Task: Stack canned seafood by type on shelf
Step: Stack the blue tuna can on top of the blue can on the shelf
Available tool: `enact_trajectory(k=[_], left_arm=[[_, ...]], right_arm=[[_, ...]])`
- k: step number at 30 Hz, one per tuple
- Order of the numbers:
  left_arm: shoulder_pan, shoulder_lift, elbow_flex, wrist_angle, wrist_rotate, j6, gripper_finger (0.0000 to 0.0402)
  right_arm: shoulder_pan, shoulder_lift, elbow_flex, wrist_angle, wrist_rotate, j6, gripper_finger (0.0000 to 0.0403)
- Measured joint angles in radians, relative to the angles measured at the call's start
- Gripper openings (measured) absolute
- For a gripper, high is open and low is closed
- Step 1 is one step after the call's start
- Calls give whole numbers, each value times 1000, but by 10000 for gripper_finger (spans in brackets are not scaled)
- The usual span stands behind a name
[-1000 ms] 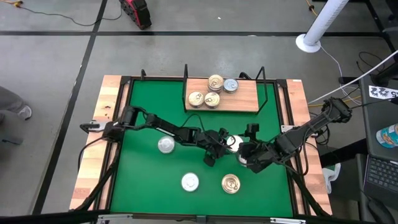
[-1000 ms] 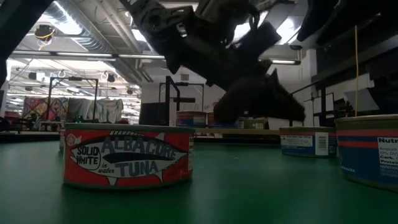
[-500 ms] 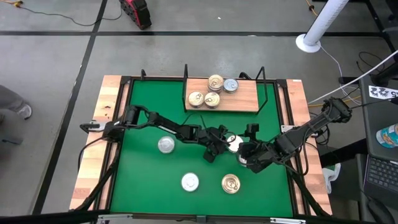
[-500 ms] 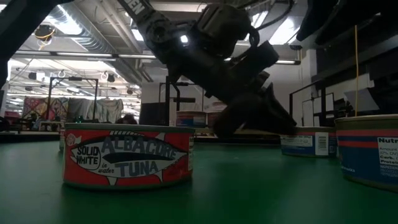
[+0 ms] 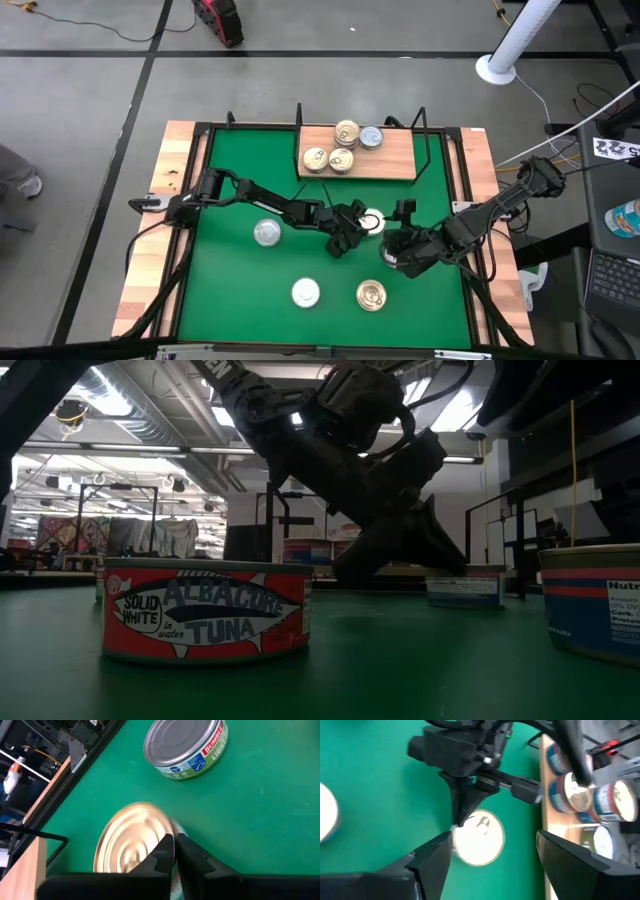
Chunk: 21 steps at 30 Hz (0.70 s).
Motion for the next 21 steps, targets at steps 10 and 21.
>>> enact_trajectory(k=[10, 21], left_arm=[[0, -22, -4, -24, -18, -109, 3], [3, -71, -6, -119, -26, -245, 1]], right_arm=[[0, 69, 0, 30, -50, 0, 287], [0, 183, -1, 16, 63, 14, 287]])
